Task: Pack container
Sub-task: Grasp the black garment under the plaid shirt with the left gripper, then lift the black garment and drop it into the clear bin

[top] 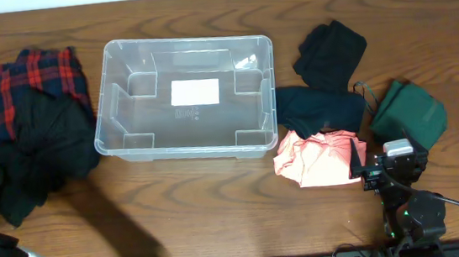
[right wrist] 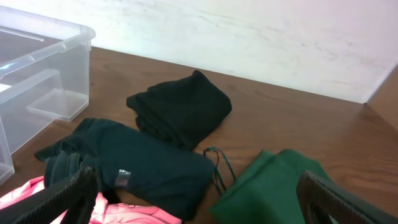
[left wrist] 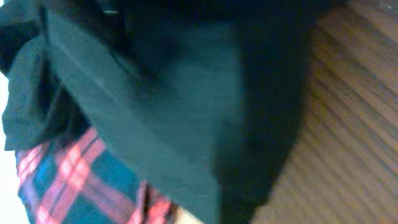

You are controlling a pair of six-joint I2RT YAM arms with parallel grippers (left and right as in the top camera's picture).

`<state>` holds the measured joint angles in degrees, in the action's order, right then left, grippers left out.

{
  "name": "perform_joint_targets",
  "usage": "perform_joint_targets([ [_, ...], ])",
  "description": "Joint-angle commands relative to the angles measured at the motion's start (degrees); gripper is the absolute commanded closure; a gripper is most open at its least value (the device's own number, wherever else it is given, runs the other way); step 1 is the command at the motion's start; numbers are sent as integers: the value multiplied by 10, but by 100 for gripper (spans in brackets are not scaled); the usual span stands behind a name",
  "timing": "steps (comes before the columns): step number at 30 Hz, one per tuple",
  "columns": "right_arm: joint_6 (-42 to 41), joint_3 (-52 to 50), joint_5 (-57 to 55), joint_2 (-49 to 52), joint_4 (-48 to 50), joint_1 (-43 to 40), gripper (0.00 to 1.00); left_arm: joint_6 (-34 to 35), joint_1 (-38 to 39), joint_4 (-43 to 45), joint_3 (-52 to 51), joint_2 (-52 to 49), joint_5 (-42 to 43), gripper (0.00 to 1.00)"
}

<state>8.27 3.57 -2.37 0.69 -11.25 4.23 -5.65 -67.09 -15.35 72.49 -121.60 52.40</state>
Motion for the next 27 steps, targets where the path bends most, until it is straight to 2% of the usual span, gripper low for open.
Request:
perform_joint_targets([
  [1, 10, -2, -4, -3, 1, -2, 1, 28, 12, -11, -11, -22, 54, 69],
  [4, 10, -2, -4, -3, 1, -2, 1, 76, 10, -14, -11, -12, 94, 89],
  [6, 10, -2, -4, -3, 1, -2, 1, 93, 10, -25, -11, 7, 119, 94],
  [11, 10, -2, -4, -3, 1, -2, 1, 114, 10, -55, -10, 106, 115, 95],
  [16, 10, -2, -4, -3, 1, -2, 1, 188, 28, -24, 2, 261, 115, 94],
  [19, 10, -2, -4, -3, 1, -2, 1, 232, 55, 34, 7, 350, 115, 94],
  [22, 10, -2, -4, -3, 1, -2, 1, 298, 92, 138, 7, 421, 114, 94],
  [25, 10, -2, -4, -3, 1, -2, 1, 354, 140, 224, 7, 465, 93, 94],
  [27, 10, -2, -4, -3, 1, -2, 1, 373, 176, 250, 7, 478, 75, 94],
])
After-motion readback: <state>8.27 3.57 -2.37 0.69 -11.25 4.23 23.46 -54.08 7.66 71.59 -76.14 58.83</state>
